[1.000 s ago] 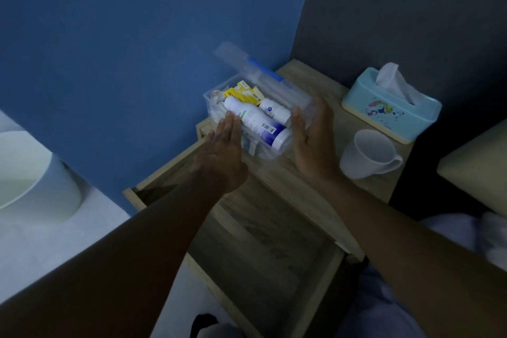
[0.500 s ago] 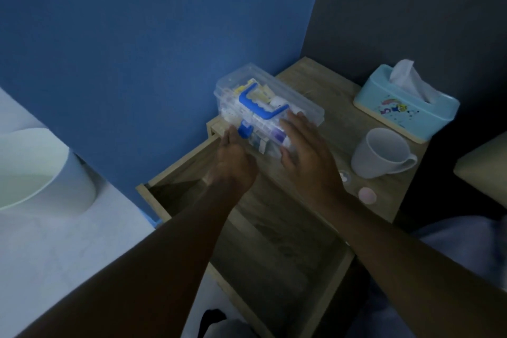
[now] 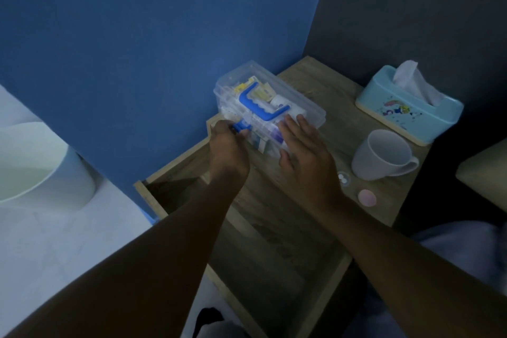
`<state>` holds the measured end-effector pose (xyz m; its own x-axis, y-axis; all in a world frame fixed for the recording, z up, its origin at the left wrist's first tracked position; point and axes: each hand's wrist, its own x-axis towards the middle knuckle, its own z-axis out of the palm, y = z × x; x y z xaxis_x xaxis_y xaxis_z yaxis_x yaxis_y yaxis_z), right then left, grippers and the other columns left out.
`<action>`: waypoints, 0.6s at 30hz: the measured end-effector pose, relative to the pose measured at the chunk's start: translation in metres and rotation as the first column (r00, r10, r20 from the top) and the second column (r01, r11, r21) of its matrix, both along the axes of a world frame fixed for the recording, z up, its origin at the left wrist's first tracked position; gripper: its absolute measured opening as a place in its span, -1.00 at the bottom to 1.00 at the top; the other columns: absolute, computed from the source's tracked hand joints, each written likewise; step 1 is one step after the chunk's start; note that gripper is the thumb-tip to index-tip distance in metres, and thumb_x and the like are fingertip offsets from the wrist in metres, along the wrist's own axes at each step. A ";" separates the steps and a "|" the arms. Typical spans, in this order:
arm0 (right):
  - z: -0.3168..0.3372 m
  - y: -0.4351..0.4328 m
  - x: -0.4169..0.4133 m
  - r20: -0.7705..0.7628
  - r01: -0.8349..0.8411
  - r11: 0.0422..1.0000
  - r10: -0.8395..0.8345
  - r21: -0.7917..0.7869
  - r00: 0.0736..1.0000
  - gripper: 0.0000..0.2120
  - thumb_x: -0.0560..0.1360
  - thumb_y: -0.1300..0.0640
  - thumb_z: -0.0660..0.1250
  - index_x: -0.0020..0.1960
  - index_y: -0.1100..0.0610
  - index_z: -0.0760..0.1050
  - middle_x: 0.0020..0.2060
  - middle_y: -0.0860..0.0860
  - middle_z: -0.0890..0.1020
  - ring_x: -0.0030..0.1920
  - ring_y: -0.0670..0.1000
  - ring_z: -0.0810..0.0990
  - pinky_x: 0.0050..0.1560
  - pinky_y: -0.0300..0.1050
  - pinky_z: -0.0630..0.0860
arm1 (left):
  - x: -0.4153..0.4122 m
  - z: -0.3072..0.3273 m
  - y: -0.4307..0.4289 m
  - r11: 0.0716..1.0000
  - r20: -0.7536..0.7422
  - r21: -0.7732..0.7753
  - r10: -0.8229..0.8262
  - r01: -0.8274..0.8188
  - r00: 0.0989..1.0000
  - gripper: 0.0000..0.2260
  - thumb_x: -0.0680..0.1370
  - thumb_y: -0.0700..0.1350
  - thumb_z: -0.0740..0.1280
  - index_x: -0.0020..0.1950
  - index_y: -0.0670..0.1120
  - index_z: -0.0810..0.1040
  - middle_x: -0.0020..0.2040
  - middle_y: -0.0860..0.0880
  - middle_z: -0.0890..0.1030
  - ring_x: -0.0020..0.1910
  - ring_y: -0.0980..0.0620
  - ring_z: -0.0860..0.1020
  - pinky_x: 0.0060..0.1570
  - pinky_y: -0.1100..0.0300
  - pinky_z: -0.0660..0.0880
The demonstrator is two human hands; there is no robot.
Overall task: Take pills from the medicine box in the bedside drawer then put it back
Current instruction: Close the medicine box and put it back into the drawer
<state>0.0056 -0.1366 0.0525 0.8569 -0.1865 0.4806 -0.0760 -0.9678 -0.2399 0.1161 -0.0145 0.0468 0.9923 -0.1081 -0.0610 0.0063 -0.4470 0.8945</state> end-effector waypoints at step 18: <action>-0.005 -0.001 0.002 0.038 -0.016 0.995 0.012 0.100 0.999 -0.60 0.59 0.25 0.32 0.41 0.23 0.46 0.44 0.14 0.47 0.53 0.11 0.33 0.44 0.17 0.41 | -0.042 -0.013 -0.012 0.946 0.247 0.081 -0.323 0.312 0.914 -0.56 0.68 0.02 0.09 0.51 -0.14 0.29 0.29 -0.23 0.57 0.24 -0.13 0.58 0.32 -0.14 0.44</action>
<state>0.0078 -0.1372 0.0477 0.8417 -0.2230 0.4917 -0.0516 -0.9397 -0.3380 0.0745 -0.0269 0.0336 0.8888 -0.4227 0.1769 -0.3660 -0.4226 0.8291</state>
